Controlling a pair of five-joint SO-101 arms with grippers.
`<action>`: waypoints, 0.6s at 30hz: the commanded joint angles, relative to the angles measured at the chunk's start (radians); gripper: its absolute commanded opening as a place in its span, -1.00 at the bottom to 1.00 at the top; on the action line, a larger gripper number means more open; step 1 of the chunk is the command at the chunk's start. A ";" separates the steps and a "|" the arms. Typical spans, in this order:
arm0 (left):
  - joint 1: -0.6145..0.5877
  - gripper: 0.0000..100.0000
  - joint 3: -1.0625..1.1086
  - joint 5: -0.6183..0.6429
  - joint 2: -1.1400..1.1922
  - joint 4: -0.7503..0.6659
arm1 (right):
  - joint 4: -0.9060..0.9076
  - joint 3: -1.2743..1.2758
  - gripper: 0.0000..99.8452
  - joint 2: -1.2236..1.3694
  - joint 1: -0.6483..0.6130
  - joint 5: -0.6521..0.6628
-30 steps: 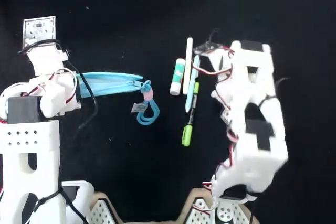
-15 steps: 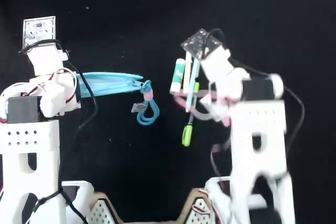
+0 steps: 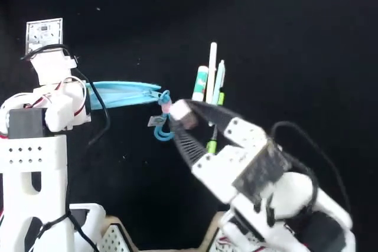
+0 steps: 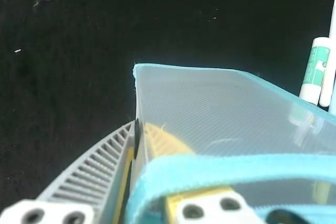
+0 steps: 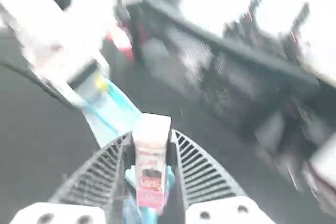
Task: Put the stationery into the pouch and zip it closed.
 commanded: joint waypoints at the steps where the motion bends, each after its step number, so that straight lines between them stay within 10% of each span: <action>1: 0.024 -0.94 0.044 0.005 0.008 0.003 | -0.319 0.197 -0.98 -0.045 -0.089 -0.012; 18: 0.024 -0.94 0.044 0.009 0.008 0.006 | -1.071 0.693 -0.98 -0.074 -0.097 -0.020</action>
